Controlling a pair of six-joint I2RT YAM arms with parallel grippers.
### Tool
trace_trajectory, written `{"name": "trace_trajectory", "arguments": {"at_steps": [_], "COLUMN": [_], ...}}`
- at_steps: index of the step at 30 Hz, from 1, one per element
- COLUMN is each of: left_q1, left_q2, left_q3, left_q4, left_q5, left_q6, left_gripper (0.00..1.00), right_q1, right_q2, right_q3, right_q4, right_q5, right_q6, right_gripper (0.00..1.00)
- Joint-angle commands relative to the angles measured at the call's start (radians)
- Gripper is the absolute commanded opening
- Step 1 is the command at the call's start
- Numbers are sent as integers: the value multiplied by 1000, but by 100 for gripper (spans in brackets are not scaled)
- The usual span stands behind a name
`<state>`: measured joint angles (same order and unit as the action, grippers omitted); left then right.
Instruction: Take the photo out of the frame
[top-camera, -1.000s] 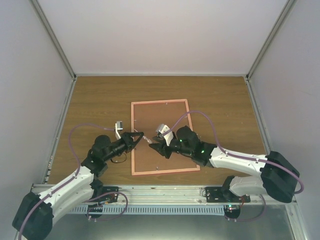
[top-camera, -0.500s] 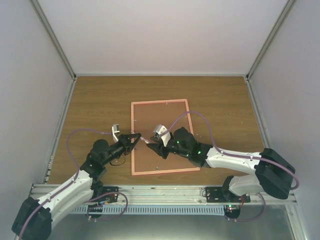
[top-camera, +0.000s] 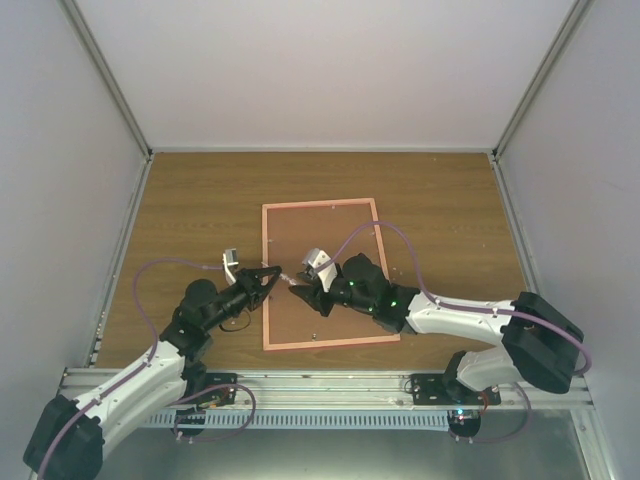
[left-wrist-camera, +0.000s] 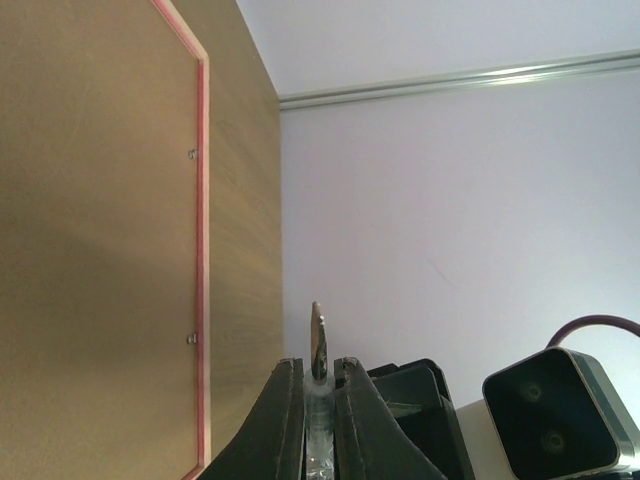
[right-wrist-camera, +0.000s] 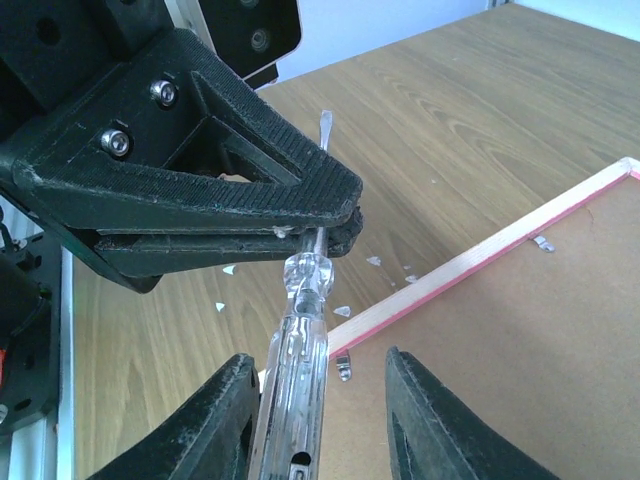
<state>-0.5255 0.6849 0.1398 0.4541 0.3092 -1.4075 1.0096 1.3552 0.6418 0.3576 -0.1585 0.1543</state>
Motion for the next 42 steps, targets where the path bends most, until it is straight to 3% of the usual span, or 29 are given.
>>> {"name": "trace_trajectory", "arguments": {"at_steps": [1,7,9,17,23,33,42], "left_q1": [-5,-5,-4,13,82,191,192], "left_q2": [-5,-11,-20,-83,12,225,405], "left_q3": [-18,-20,-12,140,271,279,264], "left_q4": [67,39,-6,-414,-664,-675,-581], "left_q5": [6,14,15,-73,-122,-68,-2], "left_q6": [-14,-1,26,314,517,643,682], "left_gripper": [0,1,11,35,48,63,59], "right_q1": [9,9,9,3,-10,-26,-25], "right_q2": [4,6,-3,-3,37,129,198], "right_q3": [22,19,15,36,60,118,160], "right_q4": [41,36,22,-142,-235,-341,-419], "right_q5": [18,27,38,78,75,43,-45], "right_q6": [3,3,-2,-51,-75,-107,-150], "right_gripper": [33,8,1,1,1,1,1]}}
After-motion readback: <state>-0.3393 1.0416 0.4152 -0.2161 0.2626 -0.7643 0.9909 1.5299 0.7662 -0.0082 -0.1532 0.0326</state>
